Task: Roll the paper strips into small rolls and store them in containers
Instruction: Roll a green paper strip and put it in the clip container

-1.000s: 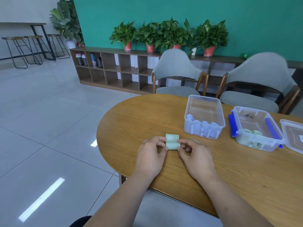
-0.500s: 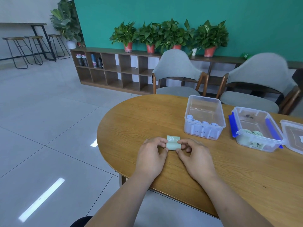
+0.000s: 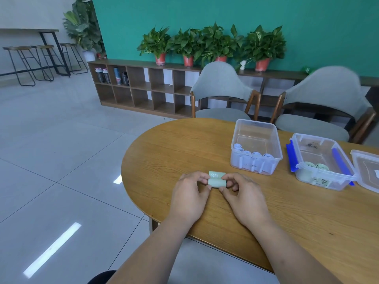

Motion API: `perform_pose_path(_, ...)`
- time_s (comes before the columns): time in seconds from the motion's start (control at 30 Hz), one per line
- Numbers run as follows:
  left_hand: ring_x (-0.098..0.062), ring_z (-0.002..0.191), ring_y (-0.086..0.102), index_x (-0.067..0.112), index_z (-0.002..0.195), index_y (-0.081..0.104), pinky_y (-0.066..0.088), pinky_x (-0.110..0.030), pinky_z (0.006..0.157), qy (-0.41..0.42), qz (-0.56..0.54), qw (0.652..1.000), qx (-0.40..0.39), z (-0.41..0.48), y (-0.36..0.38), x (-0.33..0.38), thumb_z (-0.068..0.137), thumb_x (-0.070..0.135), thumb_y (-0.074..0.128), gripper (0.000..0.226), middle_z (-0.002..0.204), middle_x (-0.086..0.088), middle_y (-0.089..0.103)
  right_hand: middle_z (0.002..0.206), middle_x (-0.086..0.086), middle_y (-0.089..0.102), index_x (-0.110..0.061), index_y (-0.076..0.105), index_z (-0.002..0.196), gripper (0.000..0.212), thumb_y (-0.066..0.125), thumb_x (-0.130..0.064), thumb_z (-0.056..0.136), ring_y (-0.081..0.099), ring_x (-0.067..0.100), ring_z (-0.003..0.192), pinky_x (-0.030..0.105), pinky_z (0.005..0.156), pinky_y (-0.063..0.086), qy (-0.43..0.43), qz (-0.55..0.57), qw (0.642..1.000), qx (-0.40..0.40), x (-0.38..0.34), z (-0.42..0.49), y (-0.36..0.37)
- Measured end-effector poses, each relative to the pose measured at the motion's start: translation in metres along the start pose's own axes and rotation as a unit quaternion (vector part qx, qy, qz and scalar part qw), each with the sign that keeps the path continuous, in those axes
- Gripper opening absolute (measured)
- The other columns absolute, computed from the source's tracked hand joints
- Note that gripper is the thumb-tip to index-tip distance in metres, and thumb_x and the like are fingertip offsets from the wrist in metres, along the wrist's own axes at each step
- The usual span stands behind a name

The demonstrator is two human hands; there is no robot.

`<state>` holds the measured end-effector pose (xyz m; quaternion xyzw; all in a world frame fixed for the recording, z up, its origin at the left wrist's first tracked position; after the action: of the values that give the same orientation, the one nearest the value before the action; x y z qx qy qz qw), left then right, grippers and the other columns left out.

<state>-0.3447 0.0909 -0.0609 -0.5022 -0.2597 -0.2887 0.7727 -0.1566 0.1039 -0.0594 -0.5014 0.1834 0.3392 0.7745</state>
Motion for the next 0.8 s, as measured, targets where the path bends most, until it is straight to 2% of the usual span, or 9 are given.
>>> perform_pose_path(0.17,0.001,0.083,0.052,0.039,0.111,0.071,0.041,-0.015,0.074,-0.004,-0.020,1.000,0.005,0.001,-0.001,-0.002,0.092,0.029,0.076,0.022,0.090,0.026,0.069,0.086,-0.020,0.063,-0.036,0.072,0.110,0.025,0.080,-0.032,0.088,0.057,-0.001,0.084,0.034,0.083,0.054,0.001,0.002,1.000,-0.005,0.002,0.001,0.002)
perform_pose_path(0.43,0.004,0.090,0.050,0.038,0.113,0.071,0.037,-0.007,0.073,0.004,0.008,1.000,0.004,0.000,0.001,0.000,0.092,0.034,0.074,0.021,0.092,0.025,0.068,0.088,-0.022,0.061,-0.041,0.064,0.109,0.035,0.083,-0.026,0.083,0.056,-0.001,0.086,0.040,0.084,0.053,-0.005,-0.008,1.000,-0.005,0.003,0.001,0.005)
perform_pose_path(0.57,0.003,0.089,0.051,0.038,0.115,0.071,0.037,-0.008,0.073,0.006,0.008,1.000,-0.004,0.000,0.001,0.000,0.091,0.032,0.076,0.026,0.093,0.025,0.067,0.090,-0.022,0.060,-0.041,0.065,0.111,0.031,0.080,-0.028,0.087,0.055,0.001,0.088,0.042,0.086,0.053,-0.007,-0.023,1.000,-0.008,0.006,0.002,0.008)
perform_pose_path(0.8,0.000,0.087,0.050,0.039,0.113,0.069,0.036,-0.012,0.073,0.004,-0.001,1.000,0.001,0.000,-0.001,0.000,0.096,0.032,0.070,0.018,0.091,0.024,0.067,0.090,-0.021,0.058,-0.039,0.068,0.117,0.022,0.069,-0.041,0.095,0.056,0.006,0.091,0.044,0.088,0.053,-0.021,-0.051,0.998,-0.017,0.005,0.003,0.011)
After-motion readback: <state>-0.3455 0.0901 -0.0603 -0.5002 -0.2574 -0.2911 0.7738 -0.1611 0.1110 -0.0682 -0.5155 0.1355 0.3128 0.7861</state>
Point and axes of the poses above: each hand's wrist, its own z-axis towards the middle knuckle, its own y-axis out of the palm, x = y × z, the point moved 10 cm from there along z, towards the middle knuckle
